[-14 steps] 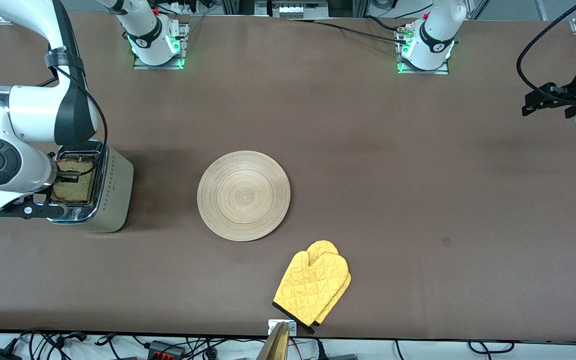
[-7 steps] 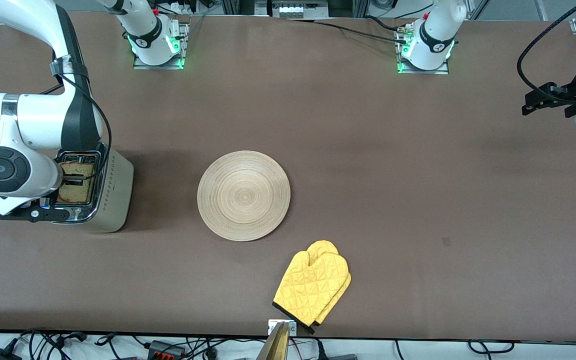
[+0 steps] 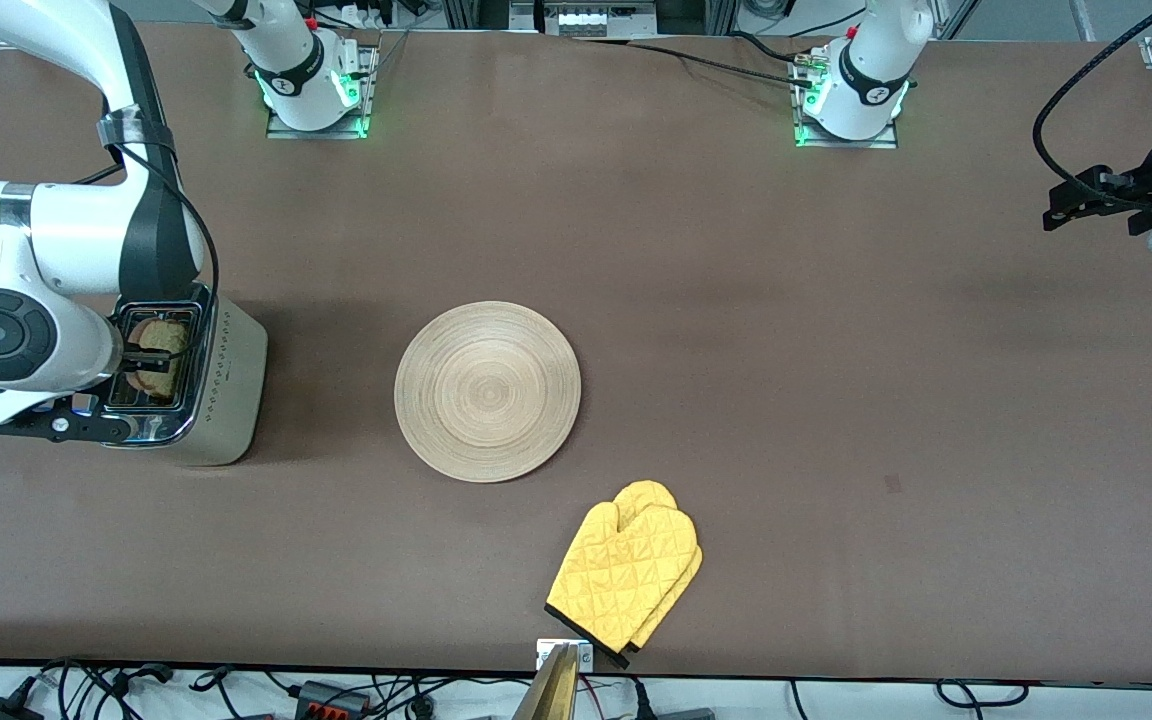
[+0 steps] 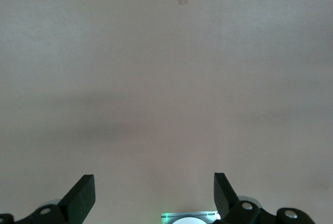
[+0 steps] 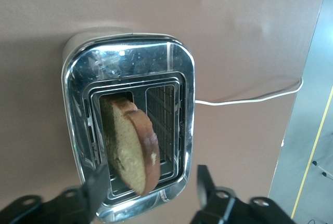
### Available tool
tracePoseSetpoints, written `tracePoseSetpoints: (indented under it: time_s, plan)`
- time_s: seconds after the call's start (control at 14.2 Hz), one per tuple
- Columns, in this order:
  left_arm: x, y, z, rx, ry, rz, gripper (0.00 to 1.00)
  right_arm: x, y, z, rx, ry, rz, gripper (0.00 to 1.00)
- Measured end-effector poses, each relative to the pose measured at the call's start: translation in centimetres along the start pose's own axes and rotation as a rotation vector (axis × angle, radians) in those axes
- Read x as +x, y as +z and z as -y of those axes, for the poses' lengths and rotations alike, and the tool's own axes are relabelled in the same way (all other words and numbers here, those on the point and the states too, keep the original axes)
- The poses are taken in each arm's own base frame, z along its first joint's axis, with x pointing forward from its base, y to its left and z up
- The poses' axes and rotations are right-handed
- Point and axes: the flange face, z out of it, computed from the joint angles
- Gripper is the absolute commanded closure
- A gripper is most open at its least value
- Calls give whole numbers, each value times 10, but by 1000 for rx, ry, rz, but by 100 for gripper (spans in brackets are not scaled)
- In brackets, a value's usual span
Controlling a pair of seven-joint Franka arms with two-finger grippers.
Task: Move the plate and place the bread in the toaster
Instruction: 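Lower the bread slice into the toaster slot with the right gripper, then open the right gripper and raise it away from the toaster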
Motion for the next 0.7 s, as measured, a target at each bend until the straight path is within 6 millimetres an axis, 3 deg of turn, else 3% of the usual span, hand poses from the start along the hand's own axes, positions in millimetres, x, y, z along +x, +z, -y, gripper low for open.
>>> tracePoseSetpoints:
  time_s: [0.21,0.42,0.7]
  plan:
    - [0,0,0,0,-1,1,0,-10,-29,-13,40,22,-42,0]
    - [2,3,0,-1,-3,6,0,-19,-64,-38,150,73,-91,0]
    - [3,4,0,-1,-5,9,0,-26,-78,-73,316,95,-93,0]
